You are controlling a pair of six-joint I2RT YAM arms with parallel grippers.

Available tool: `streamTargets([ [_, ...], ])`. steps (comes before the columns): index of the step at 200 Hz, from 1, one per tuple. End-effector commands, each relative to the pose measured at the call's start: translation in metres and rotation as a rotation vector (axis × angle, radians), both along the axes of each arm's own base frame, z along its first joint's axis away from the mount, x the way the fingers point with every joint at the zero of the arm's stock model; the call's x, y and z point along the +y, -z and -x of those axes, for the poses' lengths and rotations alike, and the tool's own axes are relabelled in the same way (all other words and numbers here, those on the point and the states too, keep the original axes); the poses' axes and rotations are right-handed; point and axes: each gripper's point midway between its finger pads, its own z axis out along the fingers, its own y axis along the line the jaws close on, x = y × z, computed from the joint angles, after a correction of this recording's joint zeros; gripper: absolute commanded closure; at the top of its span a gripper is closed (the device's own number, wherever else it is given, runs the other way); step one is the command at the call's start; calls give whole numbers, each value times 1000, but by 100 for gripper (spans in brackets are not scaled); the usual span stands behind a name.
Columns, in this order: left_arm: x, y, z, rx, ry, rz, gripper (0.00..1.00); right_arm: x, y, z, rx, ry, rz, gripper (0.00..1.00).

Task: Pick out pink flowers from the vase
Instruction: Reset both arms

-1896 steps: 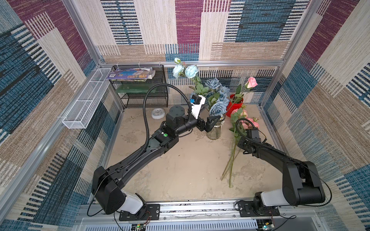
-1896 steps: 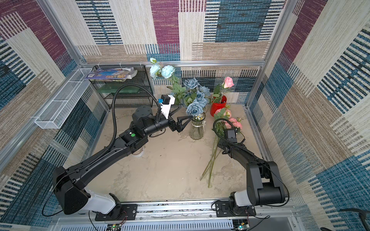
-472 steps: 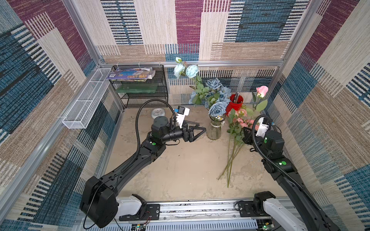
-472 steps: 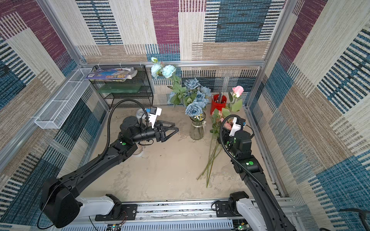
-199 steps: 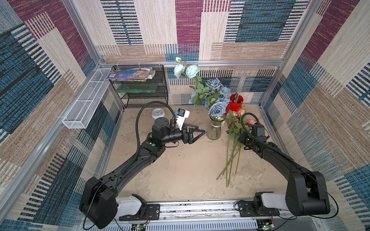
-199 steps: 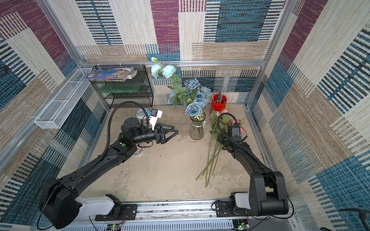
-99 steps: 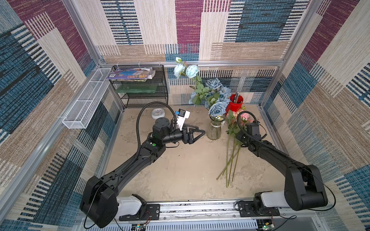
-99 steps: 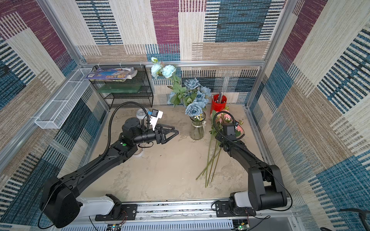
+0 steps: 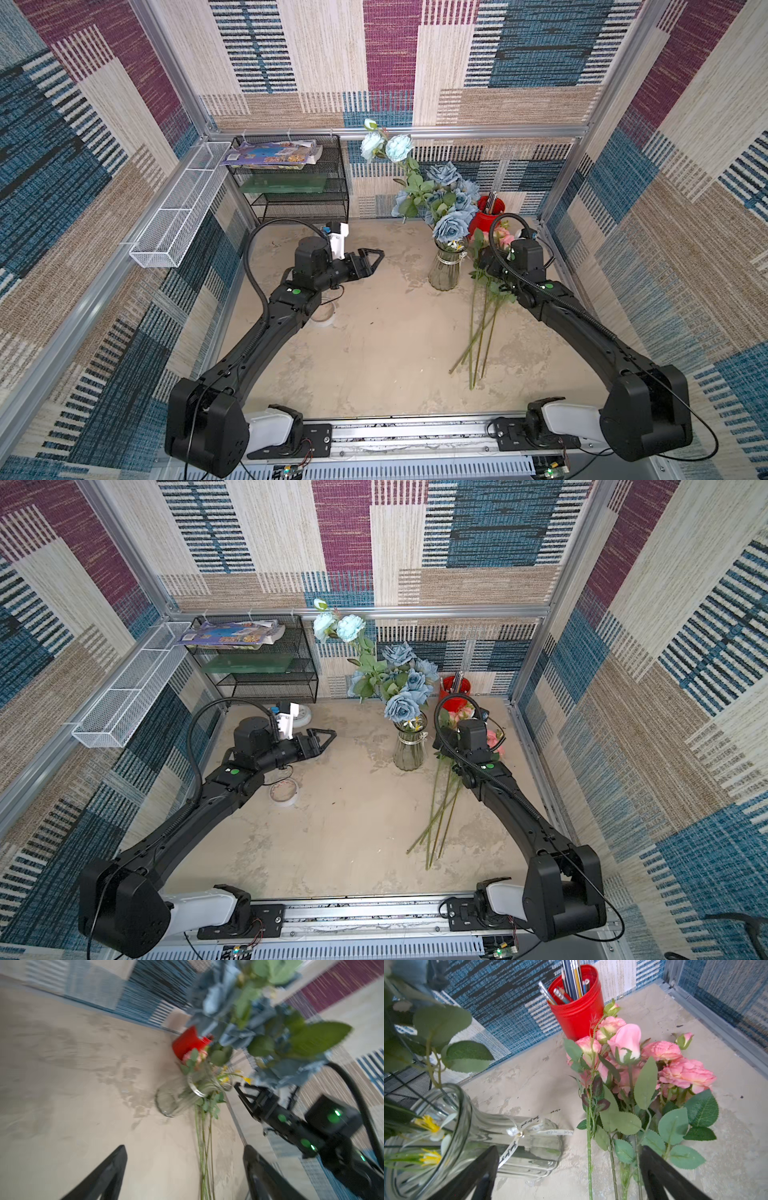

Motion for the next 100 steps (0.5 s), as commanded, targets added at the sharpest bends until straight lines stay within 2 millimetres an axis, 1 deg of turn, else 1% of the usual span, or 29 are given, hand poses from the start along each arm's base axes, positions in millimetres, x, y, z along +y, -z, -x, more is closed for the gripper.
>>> streamTargets([
  [1, 78, 41, 1, 163, -349, -99, 12, -2, -2, 1, -25, -5, 14, 4],
  [10, 103, 42, 5, 150, -447, -125, 12, -7, -2, 1, -26, 13, 23, 4],
  [18, 123, 39, 9, 119, -528, -155, 11, -13, -1, 0, -25, 34, 37, 4],
  [28, 144, 31, 15, 67, -618, -199, 8, -22, 1, -1, -19, 69, 56, 4],
  [36, 156, 23, 19, 22, -667, -237, 6, -27, 5, -2, -12, 72, 50, 4],
  [51, 169, 8, 24, -49, -689, -324, 5, -30, 17, -9, 13, 30, -3, 4],
  [63, 171, 0, 23, -90, -652, -417, 3, -35, 24, -14, 17, 30, 1, 4],
  [71, 173, -2, 21, -102, -623, -487, 1, -40, 26, -15, 11, 47, 26, 4],
  [78, 177, 1, 20, -91, -618, -548, 1, -45, 24, -16, -12, 64, 54, 4],
  [85, 186, 4, 19, -78, -640, -615, 1, -51, 19, -14, -48, 91, 80, 4],
  [95, 199, 12, 18, -64, -663, -706, 1, -55, 5, -7, -138, 109, 120, 4],
  [100, 202, 17, 16, -68, -645, -749, 1, -57, 0, -1, -184, 112, 147, 4],
])
